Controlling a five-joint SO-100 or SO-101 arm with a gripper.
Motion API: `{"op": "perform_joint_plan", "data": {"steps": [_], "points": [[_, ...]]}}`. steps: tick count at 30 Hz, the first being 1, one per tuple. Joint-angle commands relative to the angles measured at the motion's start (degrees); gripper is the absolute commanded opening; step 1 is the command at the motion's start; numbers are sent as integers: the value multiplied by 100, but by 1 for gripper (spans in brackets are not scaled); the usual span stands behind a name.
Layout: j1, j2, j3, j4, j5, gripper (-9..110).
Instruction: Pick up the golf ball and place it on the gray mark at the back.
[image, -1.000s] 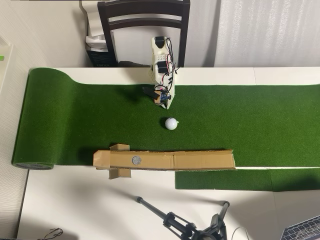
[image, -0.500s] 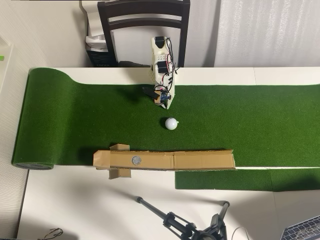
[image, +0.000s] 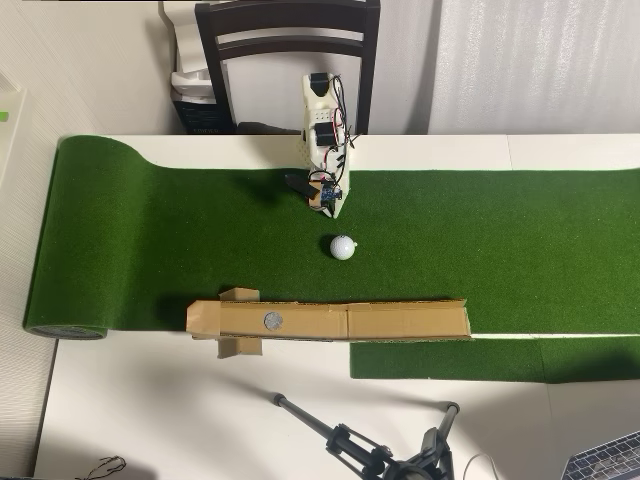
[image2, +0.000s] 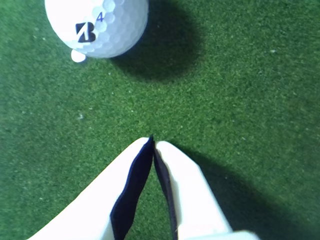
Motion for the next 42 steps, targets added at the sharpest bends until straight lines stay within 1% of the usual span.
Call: {"op": "perform_joint_plan", "data": {"steps": [1,10,11,15,18,27,30,34,37,42], "points": [[0,237,396,18,44,0],[0,237,211,-44,35,0],[-9,237,97,-35,35,2],[-9,149,-378,35,9,12],[9,149,-650,53,9,16],[44,88,-1890,1125,0,18],[26,-211,-2215,1160,0,18],[18,-914,-2681,1090,0,25],[9,-1503,-3173,1063,0,26],[0,-2461,-3551,510,0,27]]}}
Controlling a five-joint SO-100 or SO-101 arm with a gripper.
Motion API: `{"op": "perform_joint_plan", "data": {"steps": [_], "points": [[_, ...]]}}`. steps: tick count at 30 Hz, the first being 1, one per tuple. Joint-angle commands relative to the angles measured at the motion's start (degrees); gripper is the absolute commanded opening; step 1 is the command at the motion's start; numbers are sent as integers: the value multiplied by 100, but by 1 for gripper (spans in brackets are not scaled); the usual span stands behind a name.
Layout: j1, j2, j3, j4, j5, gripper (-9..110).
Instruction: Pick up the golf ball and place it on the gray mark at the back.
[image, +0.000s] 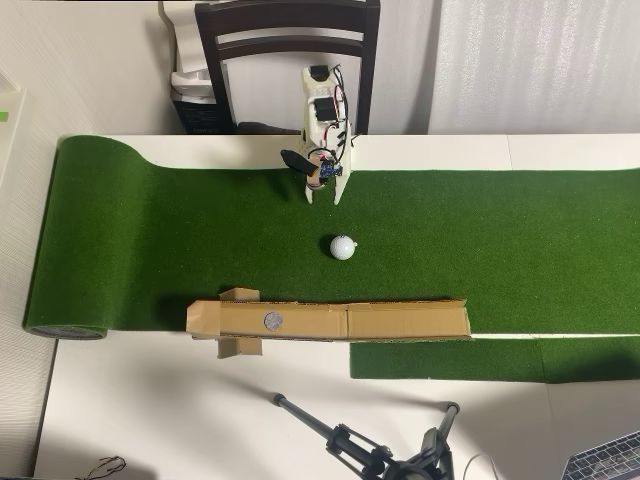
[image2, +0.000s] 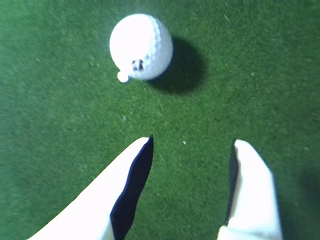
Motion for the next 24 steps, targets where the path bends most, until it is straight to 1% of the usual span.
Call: {"op": "perform_joint_plan", "data": {"steps": [1,8,11,17,21,24], "points": [[-9,-765,-633,-536,-44,27],[-176,-1731,-668,-1345,-9,27],[-431,-2162,-729,-1503,53,27],[-598,-2909,-1292,-1626,53,27],[-703,-3428,-1679,-1626,53,36],[-686,-3656,-2004,-1626,53,38]]}}
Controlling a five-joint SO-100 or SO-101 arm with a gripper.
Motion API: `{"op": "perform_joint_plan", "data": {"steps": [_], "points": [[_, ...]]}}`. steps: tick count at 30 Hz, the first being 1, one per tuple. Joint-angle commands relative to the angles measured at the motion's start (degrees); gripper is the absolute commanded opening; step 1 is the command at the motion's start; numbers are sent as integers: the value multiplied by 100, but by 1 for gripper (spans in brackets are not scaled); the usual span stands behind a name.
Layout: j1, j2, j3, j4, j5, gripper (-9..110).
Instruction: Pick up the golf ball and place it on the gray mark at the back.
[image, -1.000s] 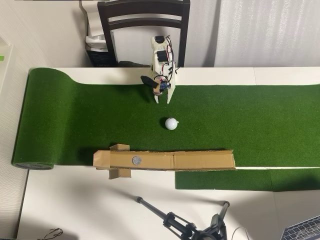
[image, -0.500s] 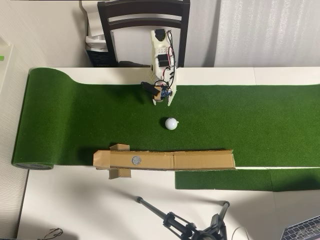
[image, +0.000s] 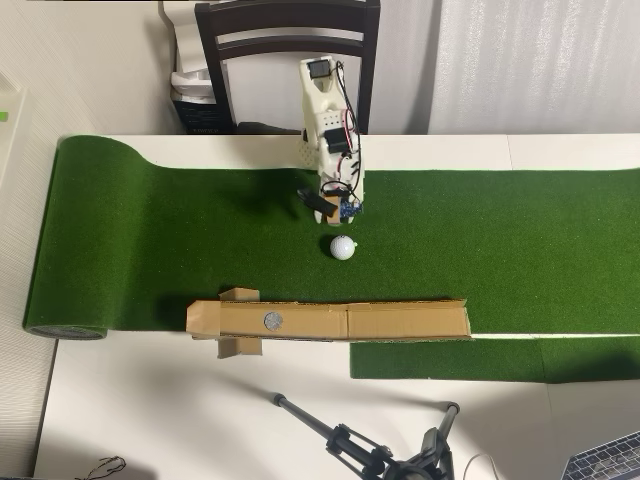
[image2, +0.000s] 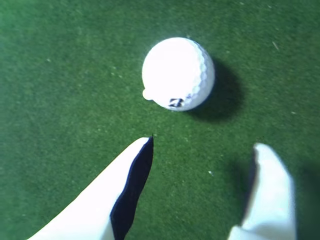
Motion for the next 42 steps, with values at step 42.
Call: {"op": "perform_joint_plan", "data": {"steps": [42], "points": [[-97,-3533,-3252,185,510,43]]}}
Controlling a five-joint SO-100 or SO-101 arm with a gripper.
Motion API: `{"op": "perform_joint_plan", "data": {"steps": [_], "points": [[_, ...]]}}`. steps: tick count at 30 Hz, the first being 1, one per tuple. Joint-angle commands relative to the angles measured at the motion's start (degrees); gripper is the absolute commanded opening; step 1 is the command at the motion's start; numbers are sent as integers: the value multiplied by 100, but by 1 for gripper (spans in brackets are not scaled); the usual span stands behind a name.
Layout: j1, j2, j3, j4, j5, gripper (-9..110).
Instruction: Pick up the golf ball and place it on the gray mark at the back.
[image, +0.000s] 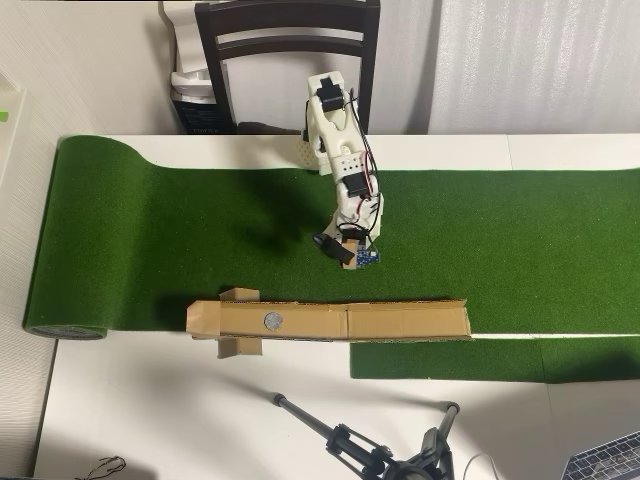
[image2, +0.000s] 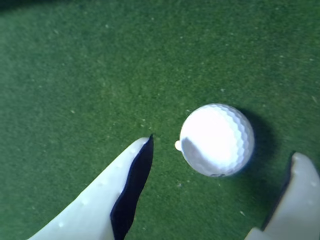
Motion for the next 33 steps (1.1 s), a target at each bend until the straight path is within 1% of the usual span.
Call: {"op": "perform_joint_plan", "data": {"steps": [1,3,6,12,17,24,33], "points": [[185,88,-492,158,-62,43],[193,88,-492,202,-62,43],[158,88,-492,571,0,43],[185,88,-492,686,26,43],[185,88,-563,562,35,43],[193,88,-554,-114,35,43],[185,-114,-554,-141,229,43]]}}
